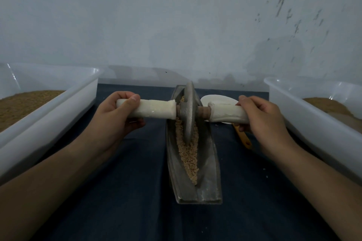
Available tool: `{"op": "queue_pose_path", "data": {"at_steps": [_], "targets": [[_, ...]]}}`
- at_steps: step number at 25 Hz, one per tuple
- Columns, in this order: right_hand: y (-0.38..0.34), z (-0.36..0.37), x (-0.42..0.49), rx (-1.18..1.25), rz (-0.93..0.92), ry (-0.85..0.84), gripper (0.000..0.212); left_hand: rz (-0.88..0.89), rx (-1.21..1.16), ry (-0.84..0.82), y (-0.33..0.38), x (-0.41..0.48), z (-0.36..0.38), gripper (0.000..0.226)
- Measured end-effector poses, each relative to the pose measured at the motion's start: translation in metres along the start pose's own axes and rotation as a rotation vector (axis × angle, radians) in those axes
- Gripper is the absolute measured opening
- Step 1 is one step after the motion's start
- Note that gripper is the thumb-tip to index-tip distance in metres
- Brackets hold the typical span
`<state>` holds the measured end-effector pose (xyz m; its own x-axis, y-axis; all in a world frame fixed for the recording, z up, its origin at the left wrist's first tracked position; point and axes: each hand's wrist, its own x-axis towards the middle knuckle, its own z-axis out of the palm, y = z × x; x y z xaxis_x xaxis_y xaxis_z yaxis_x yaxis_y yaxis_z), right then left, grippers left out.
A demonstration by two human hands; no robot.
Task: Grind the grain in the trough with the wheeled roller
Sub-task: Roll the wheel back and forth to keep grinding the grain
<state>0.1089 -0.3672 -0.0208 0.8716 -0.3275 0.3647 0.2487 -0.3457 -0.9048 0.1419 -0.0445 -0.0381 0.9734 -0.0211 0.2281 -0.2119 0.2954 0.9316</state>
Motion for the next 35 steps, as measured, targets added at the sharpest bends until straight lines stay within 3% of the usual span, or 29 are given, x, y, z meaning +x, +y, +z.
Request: {"op": "queue_pose_path", "data": {"at_steps": [4,5,7,9,10,14,17,20,24,28,35], "targets": [[-0.004,0.001,-0.003,-0.071,-0.075,-0.002,0.034,0.088,0.156,0.074,0.000,-0.004,0.004,0.009],[-0.005,0.000,-0.002,-0.211,-0.167,0.030,0.034,0.194,0.345,0.122,0.002,-0.006,0.003,0.011],[-0.012,-0.003,-0.001,-0.512,-0.473,0.123,0.029,0.572,0.910,0.181,0.013,-0.012,0.000,0.027],[-0.024,0.000,-0.004,-0.656,-0.754,0.132,0.026,0.899,1.277,0.074,0.025,-0.017,0.005,0.045],[-0.029,0.006,-0.007,-0.696,-0.801,0.084,0.028,0.927,1.377,0.000,0.030,-0.020,0.010,0.053],[-0.026,0.030,-0.020,-0.950,-0.691,-0.093,0.045,0.753,1.726,-0.205,0.019,-0.022,0.021,0.071],[-0.031,0.025,-0.017,-0.931,-0.648,-0.184,0.047,0.744,1.784,-0.174,0.013,-0.019,0.016,0.070],[-0.035,0.013,-0.010,-0.974,-0.586,-0.377,0.051,0.800,1.806,-0.126,0.008,-0.017,0.020,0.066],[-0.026,0.011,-0.002,-1.094,-0.490,-0.496,0.062,0.881,1.892,-0.018,0.006,-0.010,0.035,0.041],[-0.017,0.020,0.018,-1.101,-0.485,-0.437,0.058,0.881,1.947,-0.015,0.013,0.018,0.048,0.027],[-0.022,0.042,0.040,-1.165,-0.663,-0.193,0.023,0.787,1.886,0.031,0.004,0.042,0.044,0.026]]}}
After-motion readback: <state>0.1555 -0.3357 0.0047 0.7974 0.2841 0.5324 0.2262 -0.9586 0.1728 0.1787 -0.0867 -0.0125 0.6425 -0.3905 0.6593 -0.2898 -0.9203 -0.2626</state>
